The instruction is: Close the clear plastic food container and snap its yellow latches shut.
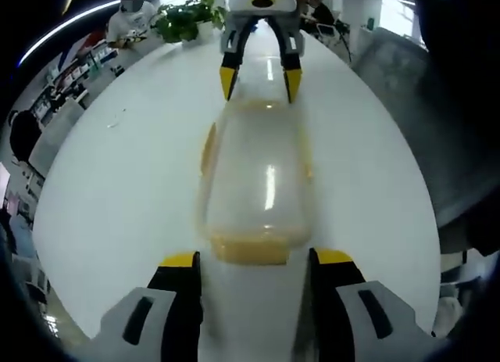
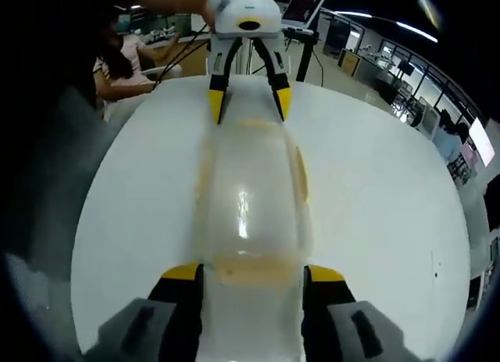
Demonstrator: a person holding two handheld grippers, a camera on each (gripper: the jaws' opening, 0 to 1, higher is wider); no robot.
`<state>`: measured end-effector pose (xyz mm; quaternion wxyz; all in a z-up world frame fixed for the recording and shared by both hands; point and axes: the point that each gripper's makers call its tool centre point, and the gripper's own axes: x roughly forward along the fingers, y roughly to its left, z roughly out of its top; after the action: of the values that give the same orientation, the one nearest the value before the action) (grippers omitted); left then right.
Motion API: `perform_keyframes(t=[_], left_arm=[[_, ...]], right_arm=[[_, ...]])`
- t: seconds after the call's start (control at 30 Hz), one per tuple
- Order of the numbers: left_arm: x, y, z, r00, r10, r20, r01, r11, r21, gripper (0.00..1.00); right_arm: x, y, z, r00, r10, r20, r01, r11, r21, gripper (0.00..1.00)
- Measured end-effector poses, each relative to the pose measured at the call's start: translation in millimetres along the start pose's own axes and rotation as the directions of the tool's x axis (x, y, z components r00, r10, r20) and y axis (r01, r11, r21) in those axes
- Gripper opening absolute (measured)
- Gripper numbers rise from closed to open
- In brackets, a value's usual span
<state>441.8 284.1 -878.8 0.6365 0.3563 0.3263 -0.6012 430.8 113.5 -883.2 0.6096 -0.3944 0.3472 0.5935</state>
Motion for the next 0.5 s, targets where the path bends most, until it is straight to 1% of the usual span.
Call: perform_keyframes(t=[0.07,0.17,0.2,0.23,0.27,0.3,0.43,0.47,0.5], left_arm=[[2.0,-1.1,1.0,1.0,-0.017,-0.008,0.017,1.0,0.013,0.52],[3.6,0.8,3.8,1.0,-0.014,-0.006,0.014,0.999,0.036,0.45],[4.1,0.9,3.8,1.0,-0.016,-0.006,0.016,0.999,0.039,0.43],[4.9,1.0,3.7,1.0,-0.018,-0.007,0.018,0.999,0.042,0.42],[6.7,1.1,2.2,1.0,-0.02,-0.016,0.021,0.999,0.048,0.41],[6.6,-0.4,4.7,1.0,-0.031,-0.005,0.031,0.999,0.031,0.39],[8.3,-2.0,3.7,0.999,-0.048,-0.017,0.049,0.998,0.034,0.38],[8.8,-2.9,3.9,0.998,-0.054,-0.016,0.054,0.998,0.034,0.39],[9.4,-4.4,3.8,0.998,-0.063,-0.02,0.064,0.998,0.026,0.39]], right_arm=[[2.5,-1.2,-0.9,1.0,0.001,-0.011,-0.001,1.0,0.013,0.47],[2.1,0.3,3.3,1.0,0.01,-0.005,-0.01,1.0,-0.004,0.43],[3.1,0.1,2.6,1.0,0.011,-0.013,-0.012,1.0,-0.011,0.43],[4.7,-0.3,-2.0,0.999,0.012,-0.04,-0.013,1.0,-0.026,0.43],[4.5,0.3,3.5,1.0,0.017,-0.01,-0.017,1.0,-0.012,0.4],[3.4,1.0,1.0,0.999,0.017,-0.028,-0.017,1.0,-0.024,0.39],[4.6,2.8,0.1,0.999,0.02,-0.029,-0.02,1.0,0.01,0.38],[5.3,2.2,0.0,0.999,0.034,-0.026,-0.033,0.999,0.029,0.38],[5.6,1.9,-0.2,0.998,0.05,-0.026,-0.05,0.998,0.028,0.38]])
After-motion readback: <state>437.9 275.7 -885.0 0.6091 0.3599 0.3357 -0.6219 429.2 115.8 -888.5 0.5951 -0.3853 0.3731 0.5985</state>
